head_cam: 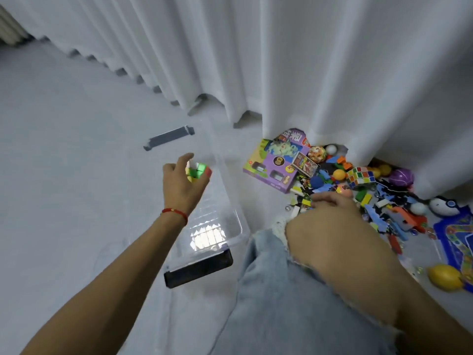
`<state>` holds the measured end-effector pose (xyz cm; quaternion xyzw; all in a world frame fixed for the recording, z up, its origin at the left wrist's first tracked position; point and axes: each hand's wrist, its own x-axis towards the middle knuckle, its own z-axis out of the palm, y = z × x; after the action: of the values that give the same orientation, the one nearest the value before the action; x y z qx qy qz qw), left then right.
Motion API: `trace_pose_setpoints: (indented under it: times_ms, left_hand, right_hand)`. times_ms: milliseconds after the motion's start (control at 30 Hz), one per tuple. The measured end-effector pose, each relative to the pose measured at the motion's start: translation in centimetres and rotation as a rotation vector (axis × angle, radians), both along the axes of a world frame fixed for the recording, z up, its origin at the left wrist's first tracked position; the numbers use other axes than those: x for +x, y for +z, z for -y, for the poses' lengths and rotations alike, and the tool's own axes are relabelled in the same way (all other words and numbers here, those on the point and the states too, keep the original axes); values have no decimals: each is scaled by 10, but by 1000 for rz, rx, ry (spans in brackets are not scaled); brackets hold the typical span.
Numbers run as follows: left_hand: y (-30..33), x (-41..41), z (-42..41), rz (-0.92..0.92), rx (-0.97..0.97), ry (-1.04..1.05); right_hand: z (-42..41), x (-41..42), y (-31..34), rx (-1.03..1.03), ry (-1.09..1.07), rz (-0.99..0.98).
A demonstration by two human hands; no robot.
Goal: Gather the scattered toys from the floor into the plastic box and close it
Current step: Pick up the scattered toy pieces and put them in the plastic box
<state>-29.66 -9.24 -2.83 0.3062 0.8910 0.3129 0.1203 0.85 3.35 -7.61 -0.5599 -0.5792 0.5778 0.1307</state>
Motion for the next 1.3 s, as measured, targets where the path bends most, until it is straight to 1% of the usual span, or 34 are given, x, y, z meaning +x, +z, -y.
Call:
trace_pose_setpoints:
  times_ms: [67,100,200,267,333,367,400,467,533,567,600,667,733,833,867,967,1033,1067,1167,1200,1233,1267,1300]
  left_hand:
    - [2,-11,12,35,-131,-54]
    - [5,-10,11,30,-160,-100]
    - [35,7,-19,71,-118,-262]
    - [65,29,-57,163,-132,-460]
    - [96,64,-99,291,-244,-709]
    - [109,84,-119,319,-318,-824]
    - [120,105,-136,308,-383,-930]
    - [126,147,-163,178,-490,-1118]
    - [112,190,-181,-25,-592,-1275]
    - [98,210,-188,-99,-634,-1326]
    - [82,229,-192,-131,-662,-1355]
    - [42,263,-194,-96,-685,-1358]
    - [0,290,-184,9,-671,-1298]
    - [-52,315,-150,330,-648,-1107]
    - [-63,318,-138,403,-654,-1050]
    - [-86,319,-121,473,-682,-954]
    - [-93,319,-123,511,-650,-907]
    - [-93,320,-126,538,-633,-885]
    - [-93,325,-134,677,-571,-767]
    - [-91,326,-137,753,-548,-710]
    - [-89,327,-139,844,-527,-648]
    - [-85,327,-143,950,-503,-576]
    - [-79,326,-148,1071,-461,-495]
  right_hand:
    - [5,-4,13,59,6,-42]
    - [7,-3,18,53,-1,-41]
    - [7,14,10,35,-1,14]
    - [4,38,1,69,-13,82]
    - [-2,70,-11,96,-51,183]
    - [-5,87,-17,106,-75,260]
    - [-7,105,-22,123,-105,334]
    - [-8,143,-34,117,-224,434]
    - [-4,182,-50,87,-362,498]
    - [-1,201,-60,64,-419,533]
    - [4,219,-70,48,-450,582]
    - [14,246,-89,42,-458,682]
    - [16,261,-106,69,-462,689]
    - [1,269,-130,135,-395,683]
    - [-8,270,-138,155,-358,683]
    - [-26,275,-158,163,-333,639]
    - [-29,275,-162,143,-422,589]
    - [-29,273,-162,136,-509,558]
    - [-28,250,-137,187,-837,409]
    - [-28,236,-122,193,-882,325]
    - [-28,220,-106,171,-862,192]
    - [-29,202,-91,127,-784,39]
    - [-30,185,-77,86,-661,-89]
